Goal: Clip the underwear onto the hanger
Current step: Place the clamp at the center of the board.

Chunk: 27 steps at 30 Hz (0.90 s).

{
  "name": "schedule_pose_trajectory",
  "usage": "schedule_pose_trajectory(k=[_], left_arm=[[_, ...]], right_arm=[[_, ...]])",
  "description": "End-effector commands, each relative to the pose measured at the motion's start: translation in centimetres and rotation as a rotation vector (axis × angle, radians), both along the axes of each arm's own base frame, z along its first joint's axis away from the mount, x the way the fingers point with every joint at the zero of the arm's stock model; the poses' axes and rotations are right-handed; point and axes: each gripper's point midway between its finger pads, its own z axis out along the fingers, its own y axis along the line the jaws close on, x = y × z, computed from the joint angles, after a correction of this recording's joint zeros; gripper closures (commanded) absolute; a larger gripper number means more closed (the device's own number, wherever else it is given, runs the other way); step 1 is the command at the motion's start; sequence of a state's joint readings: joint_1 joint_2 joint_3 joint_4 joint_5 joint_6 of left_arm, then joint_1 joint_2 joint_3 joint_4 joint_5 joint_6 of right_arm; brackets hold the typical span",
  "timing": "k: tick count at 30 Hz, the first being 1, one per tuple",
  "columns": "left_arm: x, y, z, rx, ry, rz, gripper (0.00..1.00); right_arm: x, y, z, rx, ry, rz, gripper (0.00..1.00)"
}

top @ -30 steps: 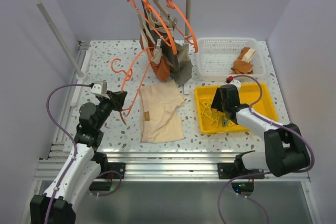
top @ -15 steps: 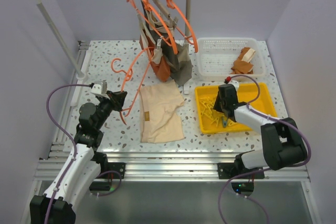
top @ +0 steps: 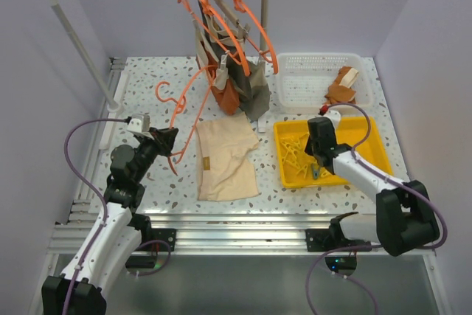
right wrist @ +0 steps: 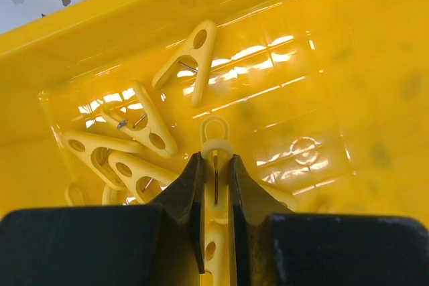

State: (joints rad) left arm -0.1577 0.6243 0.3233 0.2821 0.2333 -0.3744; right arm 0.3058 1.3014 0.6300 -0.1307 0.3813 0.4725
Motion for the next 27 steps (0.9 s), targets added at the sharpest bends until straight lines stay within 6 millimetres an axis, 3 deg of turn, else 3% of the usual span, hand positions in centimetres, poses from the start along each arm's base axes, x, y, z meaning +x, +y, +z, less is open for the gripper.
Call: schedule_pose_trajectory(k=[1,4,7,9,20,23,25,26,27], left_arm=[[0.1,0.0,3.5,0.002,-0.1,-0.001,1.0],[0.1,0.0,3.4,0.005,-0.099,0.002,1.0],[0.2,0.0,3.4,0.004,-0.096,0.003,1.0],[0.2,0.0,3.4,0.005,-0.098,0.003,1.0],[0.2,0.4,3.4,0.011,-0.097,0.02,1.0],[0.1,0.4,3.4,0.01,-0.096,0.025,1.0],[0.2,0.4,3.4,0.011,-0.097,0.025,1.0],[0.2,0.5,3.4,0.013,-0.096,0.027,1.0],[0.3,0.5,3.2,0.013,-0.093,0.027,1.0]], right_arm=[[0.3,-0.3,4.8,-0.043,-0.118,-0.024,1.0],[-0.3,0.7,8.5,-0.031,-0.212,0.016,1.0],[-0.9,3.0,11.1,0.005,-0.269,0.118,1.0],[-1.0,5.6,11.8,0.049,-0.279,0.239,0.99],[-1.6,23.8,10.2,0.098,-0.23,0.775,0.99],[-1.7,27.4,10.6,0.141,-0.239,0.866,0.99],[-2.1,30.1,9.4,0.182,-0.212,0.952,0.99],[-2.3,31.4,9.8,0.195,-0.22,0.985,0.99],[-2.5,32.4,8.1,0.195,-0.181,1.014,0.99]])
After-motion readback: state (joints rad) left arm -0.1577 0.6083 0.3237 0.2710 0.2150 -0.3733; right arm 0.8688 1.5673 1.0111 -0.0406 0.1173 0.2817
